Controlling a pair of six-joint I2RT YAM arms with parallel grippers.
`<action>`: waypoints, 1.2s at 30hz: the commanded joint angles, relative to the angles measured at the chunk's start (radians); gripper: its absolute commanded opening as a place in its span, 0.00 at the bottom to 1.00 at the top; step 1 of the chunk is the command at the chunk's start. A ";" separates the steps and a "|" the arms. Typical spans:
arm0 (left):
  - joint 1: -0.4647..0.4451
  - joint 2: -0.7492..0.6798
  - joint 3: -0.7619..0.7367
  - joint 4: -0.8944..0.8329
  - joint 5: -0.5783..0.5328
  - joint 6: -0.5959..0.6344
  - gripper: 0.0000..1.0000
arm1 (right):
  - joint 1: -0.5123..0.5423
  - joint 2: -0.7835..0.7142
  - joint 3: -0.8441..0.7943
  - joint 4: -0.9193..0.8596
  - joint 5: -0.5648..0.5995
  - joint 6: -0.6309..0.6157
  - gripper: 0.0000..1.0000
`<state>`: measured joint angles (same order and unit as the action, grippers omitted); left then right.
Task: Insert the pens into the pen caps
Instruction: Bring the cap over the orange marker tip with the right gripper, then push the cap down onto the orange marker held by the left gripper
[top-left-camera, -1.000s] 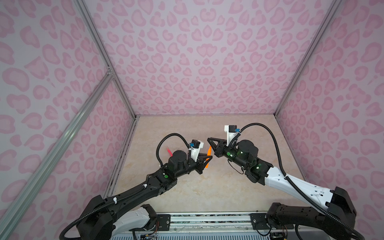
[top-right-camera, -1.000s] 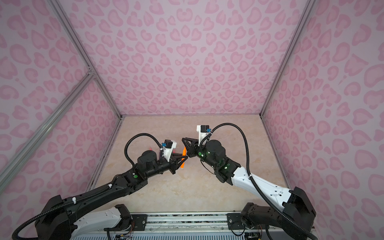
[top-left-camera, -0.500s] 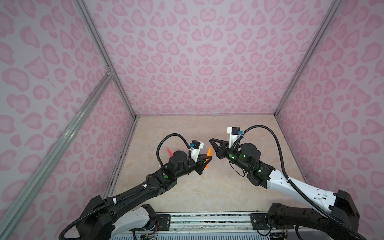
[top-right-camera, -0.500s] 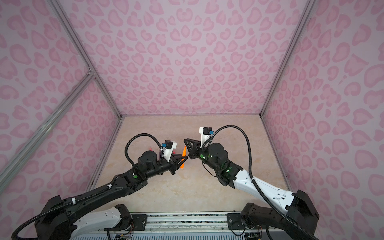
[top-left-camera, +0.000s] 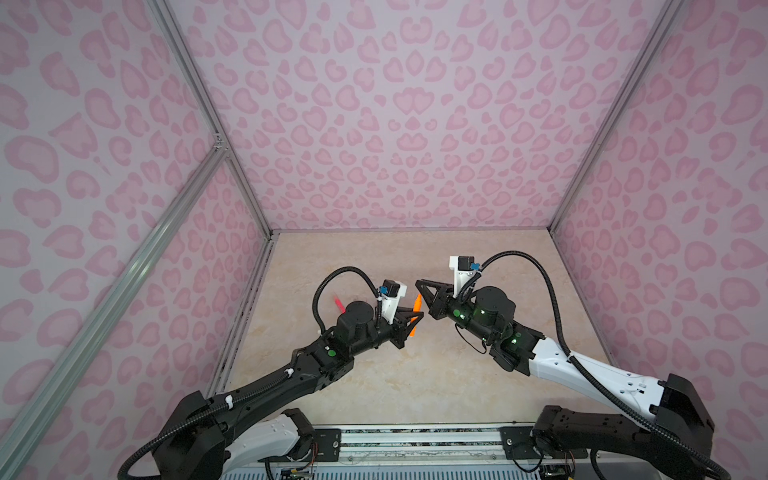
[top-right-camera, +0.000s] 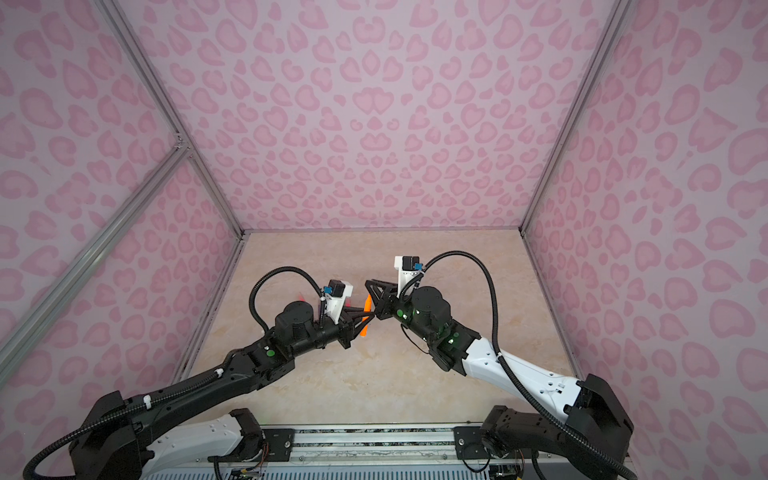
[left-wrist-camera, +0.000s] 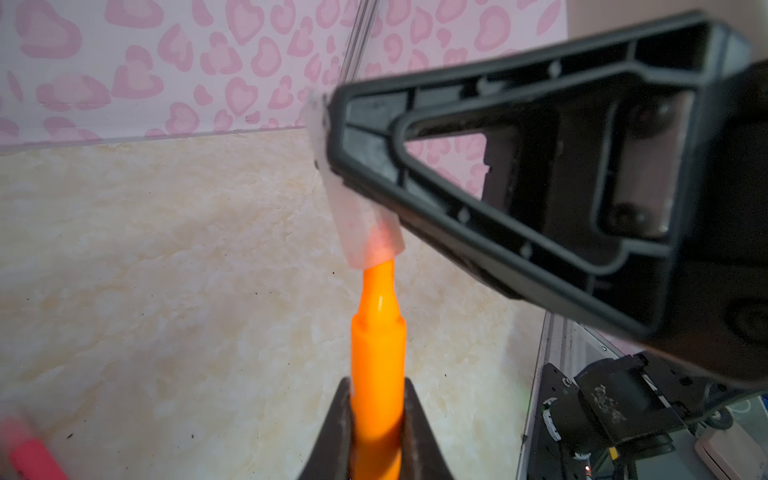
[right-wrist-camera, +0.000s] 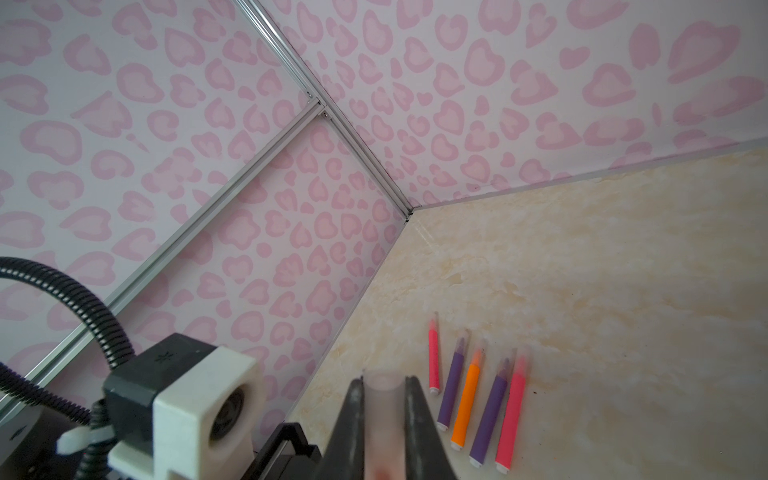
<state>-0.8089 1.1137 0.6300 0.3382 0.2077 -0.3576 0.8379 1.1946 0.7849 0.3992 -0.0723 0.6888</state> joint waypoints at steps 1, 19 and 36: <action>0.001 -0.015 -0.006 0.036 -0.039 -0.015 0.04 | 0.008 -0.001 -0.025 0.055 -0.002 0.002 0.00; 0.002 -0.107 -0.042 0.071 0.016 -0.011 0.04 | 0.097 -0.004 -0.234 0.442 -0.081 -0.057 0.00; -0.018 -0.130 -0.036 0.019 -0.084 0.066 0.04 | 0.097 -0.107 -0.141 0.176 0.013 -0.014 0.75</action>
<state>-0.8196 0.9939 0.5850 0.3344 0.1974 -0.3424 0.9356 1.1023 0.6132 0.6876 -0.1013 0.6529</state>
